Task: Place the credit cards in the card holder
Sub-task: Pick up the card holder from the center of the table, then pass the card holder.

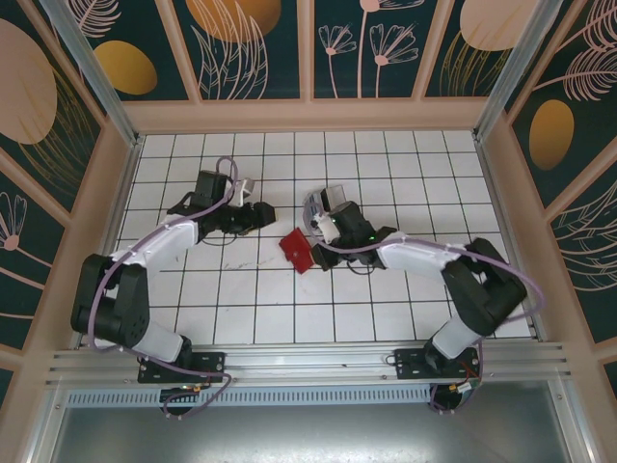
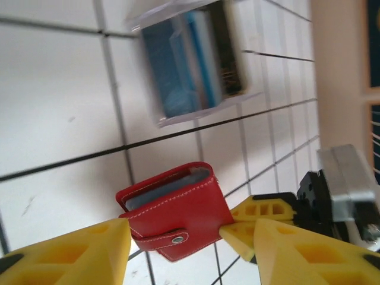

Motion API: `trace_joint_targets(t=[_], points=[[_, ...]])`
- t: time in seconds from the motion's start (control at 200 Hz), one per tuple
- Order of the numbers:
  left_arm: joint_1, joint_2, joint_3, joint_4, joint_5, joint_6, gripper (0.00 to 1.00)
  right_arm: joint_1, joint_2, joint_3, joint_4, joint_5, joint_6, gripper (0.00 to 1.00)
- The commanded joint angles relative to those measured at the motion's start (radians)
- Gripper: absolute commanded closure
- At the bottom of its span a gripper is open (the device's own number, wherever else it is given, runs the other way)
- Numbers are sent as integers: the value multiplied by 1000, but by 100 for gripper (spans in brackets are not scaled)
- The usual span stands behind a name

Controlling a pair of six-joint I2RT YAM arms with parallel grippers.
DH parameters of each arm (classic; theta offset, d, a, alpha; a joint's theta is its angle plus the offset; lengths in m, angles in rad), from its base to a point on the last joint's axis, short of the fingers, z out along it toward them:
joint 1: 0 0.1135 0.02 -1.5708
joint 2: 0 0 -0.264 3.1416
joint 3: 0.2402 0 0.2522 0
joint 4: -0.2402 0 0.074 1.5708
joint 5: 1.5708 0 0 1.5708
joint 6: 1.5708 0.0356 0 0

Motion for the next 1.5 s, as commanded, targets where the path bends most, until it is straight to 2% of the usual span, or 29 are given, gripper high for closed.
trace_joint_targets(t=[0.0, 0.075, 0.16, 0.23, 0.305, 0.445, 0.581, 0.721, 0.776, 0.876, 1.051, 1.161, 1.251, 1.291, 1.326, 1.416, 1.451, 1.496], points=[[-1, -46, 35, 82, 143, 96, 40, 7, -119, -41, -44, 17, -399, 99], [-2, -50, 85, 22, 197, 166, 39, 6, -154, -38, -108, 59, -549, 100], [-23, -66, 105, -78, 183, 333, 36, 8, -158, -5, -195, 123, -701, 100], [-65, -92, 64, -67, 135, 454, 35, 10, -150, 21, -257, 186, -794, 99], [-115, -106, 34, -53, 150, 544, 29, 9, -154, 51, -308, 196, -848, 99], [-158, -102, -46, 41, 156, 585, 26, 9, -183, 54, -305, 129, -905, 97], [-203, -42, -21, -52, 86, 757, 26, 9, -179, 78, -328, 81, -907, 96], [-245, -21, -36, -25, 63, 846, 35, 8, -193, 93, -347, 21, -901, 95], [-254, -13, -40, -1, 61, 848, 38, 9, -203, 95, -349, -3, -895, 95], [-269, 10, -31, 14, 61, 851, 50, 9, -212, 100, -354, -28, -898, 94], [-324, 86, 19, -66, 25, 898, 64, 3, -203, 106, -331, -38, -893, 94], [-329, 91, 20, -65, 26, 894, 88, 0, -194, 122, -342, -41, -880, 93], [-328, 60, 44, -14, 33, 860, 96, -18, -196, 105, -287, -43, -819, 78], [-329, 48, 35, 37, 37, 818, 100, -41, -198, 103, -274, -75, -770, 72], [-328, 40, 32, 86, 41, 768, 100, -67, -210, 93, -250, -97, -720, 67], [-329, 40, 13, 208, 59, 616, 100, -134, -281, -4, -77, -152, -499, 60], [-330, 44, -12, 273, 61, 547, 100, -160, -312, -47, 6, -159, -399, 49], [-328, 44, -51, 386, 33, 445, 100, -180, -341, -93, 88, -157, -296, 47]])
